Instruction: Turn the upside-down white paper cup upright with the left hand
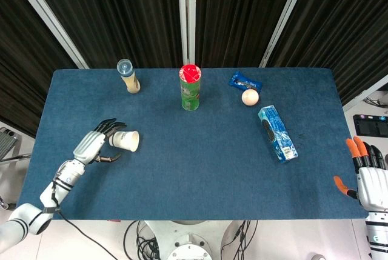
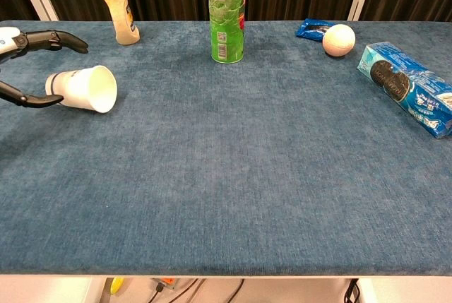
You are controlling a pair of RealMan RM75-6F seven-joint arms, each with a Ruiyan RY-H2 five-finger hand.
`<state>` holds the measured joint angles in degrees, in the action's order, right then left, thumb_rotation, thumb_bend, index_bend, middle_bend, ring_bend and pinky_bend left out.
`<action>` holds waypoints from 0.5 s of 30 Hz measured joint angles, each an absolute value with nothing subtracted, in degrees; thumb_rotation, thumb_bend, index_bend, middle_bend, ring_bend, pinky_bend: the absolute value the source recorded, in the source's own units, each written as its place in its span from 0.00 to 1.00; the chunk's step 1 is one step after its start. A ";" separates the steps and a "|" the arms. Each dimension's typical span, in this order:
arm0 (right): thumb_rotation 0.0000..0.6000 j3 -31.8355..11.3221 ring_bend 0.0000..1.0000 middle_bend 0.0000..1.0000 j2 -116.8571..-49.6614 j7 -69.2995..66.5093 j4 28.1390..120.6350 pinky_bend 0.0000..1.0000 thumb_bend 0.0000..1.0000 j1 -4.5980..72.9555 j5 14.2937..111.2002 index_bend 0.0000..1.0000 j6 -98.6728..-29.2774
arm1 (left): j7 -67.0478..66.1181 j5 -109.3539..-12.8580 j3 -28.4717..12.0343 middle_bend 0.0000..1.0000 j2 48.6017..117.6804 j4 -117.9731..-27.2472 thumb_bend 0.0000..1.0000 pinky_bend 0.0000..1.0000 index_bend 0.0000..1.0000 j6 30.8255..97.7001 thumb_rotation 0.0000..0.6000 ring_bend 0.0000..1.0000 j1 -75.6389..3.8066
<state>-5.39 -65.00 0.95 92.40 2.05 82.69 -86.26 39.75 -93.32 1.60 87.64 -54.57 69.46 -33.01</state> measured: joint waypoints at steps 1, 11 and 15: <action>1.00 -5.43 0.00 0.00 -65.10 1.07 92.35 0.00 0.18 2.09 82.62 0.00 -86.23 | 37.23 -93.22 1.63 0.04 86.59 -55.98 0.21 0.00 0.06 68.30 1.00 0.00 -33.45; 1.00 -5.63 0.00 0.00 -65.29 1.04 92.05 0.00 0.18 2.27 82.03 0.00 -85.81 | 1.19 -77.71 -3.05 0.08 77.42 -76.62 0.15 0.00 0.05 50.30 1.00 0.00 -39.83; 1.00 -5.77 0.00 0.00 -65.21 0.51 91.64 0.00 0.18 2.24 81.50 0.00 -85.55 | -6.89 -69.15 -5.69 0.16 77.18 -79.17 0.15 0.00 0.08 46.16 1.00 0.00 -42.48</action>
